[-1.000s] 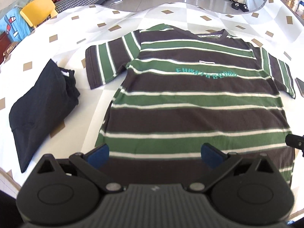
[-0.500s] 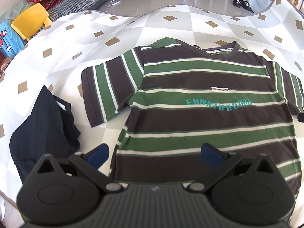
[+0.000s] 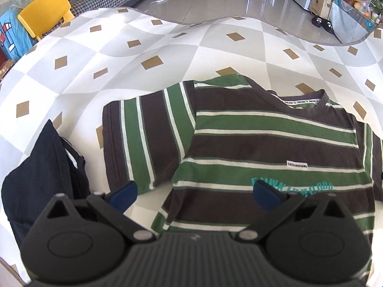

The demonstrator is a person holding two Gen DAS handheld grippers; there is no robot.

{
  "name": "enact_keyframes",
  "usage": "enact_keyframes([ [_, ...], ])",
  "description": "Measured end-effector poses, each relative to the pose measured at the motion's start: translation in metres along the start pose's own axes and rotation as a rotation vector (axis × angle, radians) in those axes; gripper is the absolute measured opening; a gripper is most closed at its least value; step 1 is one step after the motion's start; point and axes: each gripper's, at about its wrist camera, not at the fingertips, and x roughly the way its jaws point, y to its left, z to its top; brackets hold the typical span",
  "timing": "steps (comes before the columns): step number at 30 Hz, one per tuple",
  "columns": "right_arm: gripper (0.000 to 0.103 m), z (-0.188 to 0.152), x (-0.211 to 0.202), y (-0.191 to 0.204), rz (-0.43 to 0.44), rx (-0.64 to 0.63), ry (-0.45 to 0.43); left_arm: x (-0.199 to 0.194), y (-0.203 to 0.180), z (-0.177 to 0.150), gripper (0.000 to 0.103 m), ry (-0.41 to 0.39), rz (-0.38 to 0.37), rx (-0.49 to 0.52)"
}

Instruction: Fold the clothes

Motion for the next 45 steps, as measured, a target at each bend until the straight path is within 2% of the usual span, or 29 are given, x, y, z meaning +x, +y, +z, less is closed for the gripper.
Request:
enact_keyframes([
  [8, 0.049, 0.007, 0.012, 0.001, 0.013, -0.030, -0.056, 0.007, -0.011, -0.002, 0.103, 0.019, -0.034, 0.016],
  [14, 0.049, 0.016, 0.003, -0.001, 0.020, -0.052, -0.113, 0.009, -0.009, -0.001, 0.103, 0.024, -0.035, 0.011],
  [21, 0.049, 0.015, 0.016, -0.018, 0.005, -0.048, -0.081, 0.013, -0.008, -0.001, 0.103, 0.040, -0.042, 0.010],
  [26, 0.049, 0.011, 0.018, -0.016, 0.000, -0.091, -0.102, 0.015, -0.010, -0.002, 0.103, 0.049, -0.048, 0.018],
  [29, 0.042, 0.008, 0.019, -0.011, -0.015, -0.123, -0.114, 0.017, -0.011, -0.002, 0.103, 0.053, -0.044, 0.020],
  [33, 0.017, 0.008, 0.019, -0.008, -0.008, -0.138, -0.121, 0.018, -0.010, -0.003, 0.103, 0.055, -0.038, 0.018],
  [34, 0.015, 0.008, 0.019, -0.007, -0.004, -0.141, -0.122, 0.018, -0.009, -0.003, 0.103, 0.055, -0.037, 0.017],
  [39, 0.010, 0.009, 0.015, 0.000, -0.005, -0.150, -0.140, 0.019, -0.005, -0.003, 0.103, 0.054, -0.028, 0.008],
  [45, 0.010, 0.019, -0.009, 0.016, 0.074, -0.137, -0.210, 0.019, -0.002, -0.002, 0.103, 0.052, -0.021, 0.002],
])
